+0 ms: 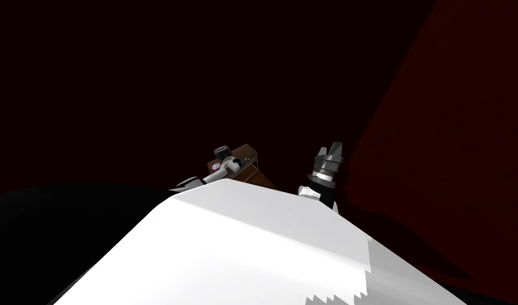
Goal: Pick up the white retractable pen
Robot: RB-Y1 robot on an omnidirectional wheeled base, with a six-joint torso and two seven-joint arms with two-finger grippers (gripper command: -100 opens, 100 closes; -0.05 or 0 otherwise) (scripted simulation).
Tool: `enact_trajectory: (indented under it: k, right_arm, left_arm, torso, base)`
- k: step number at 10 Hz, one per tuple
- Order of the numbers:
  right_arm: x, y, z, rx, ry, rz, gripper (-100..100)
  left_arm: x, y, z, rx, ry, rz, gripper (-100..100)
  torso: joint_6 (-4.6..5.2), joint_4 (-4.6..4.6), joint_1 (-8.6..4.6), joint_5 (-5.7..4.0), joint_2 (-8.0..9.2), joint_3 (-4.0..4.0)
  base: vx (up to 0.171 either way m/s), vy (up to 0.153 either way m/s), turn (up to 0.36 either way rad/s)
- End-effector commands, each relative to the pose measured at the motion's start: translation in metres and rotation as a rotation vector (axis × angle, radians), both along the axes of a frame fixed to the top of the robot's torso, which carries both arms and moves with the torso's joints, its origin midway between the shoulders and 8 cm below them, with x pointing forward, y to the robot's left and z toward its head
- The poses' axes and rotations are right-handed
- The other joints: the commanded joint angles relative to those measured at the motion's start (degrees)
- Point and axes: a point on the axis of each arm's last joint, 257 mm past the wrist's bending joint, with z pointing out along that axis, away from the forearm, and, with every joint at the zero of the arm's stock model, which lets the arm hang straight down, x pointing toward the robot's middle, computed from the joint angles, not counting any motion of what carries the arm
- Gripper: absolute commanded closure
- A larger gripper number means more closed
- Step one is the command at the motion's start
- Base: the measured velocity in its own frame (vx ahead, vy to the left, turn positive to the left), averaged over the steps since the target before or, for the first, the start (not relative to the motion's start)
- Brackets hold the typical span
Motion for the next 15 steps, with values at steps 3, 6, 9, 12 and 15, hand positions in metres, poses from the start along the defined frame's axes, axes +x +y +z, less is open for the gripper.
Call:
enact_trajectory:
  k: [3,6,9,12,15]
  right_arm:
    - [0.0,0.0,0.0,0.0,0.0,0.0,0]
    - [0.0,0.0,0.0,0.0,0.0,0.0,0]
    - [0.0,0.0,0.0,0.0,0.0,0.0,0]
    - [0.0,0.0,0.0,0.0,0.0,0.0,0]
    - [0.0,0.0,0.0,0.0,0.0,0.0,0]
  left_arm:
    - [-0.015,0.041,-0.019,0.079,0.119,0.03,-100]
    - [-0.022,0.059,-0.025,0.113,0.169,0.045,-100]
    - [-0.035,0.091,-0.031,0.169,0.255,0.073,-100]
    - [-0.046,0.118,-0.032,0.214,0.328,0.099,-100]
    - [-0.06,0.148,-0.031,0.258,0.41,0.13,-100]
  torso:
    - [0.01,0.0,-0.02,0.0,-0.01,-0.01]
    - [0.04,0.0,-0.02,-0.01,-0.01,0.0]
    - [0.03,0.0,0.01,0.0,-0.02,-0.01]
    - [0.01,0.0,-0.01,0.0,-0.02,-0.01]
    - [0.02,0.0,-0.02,0.0,-0.04,-0.02]
  base:
    - [-0.007,0.02,-0.153]
    - [-0.005,0.02,-0.125]
    - [-0.006,0.026,-0.161]
    - [-0.004,0.02,-0.129]
    - [-0.001,0.022,-0.15]
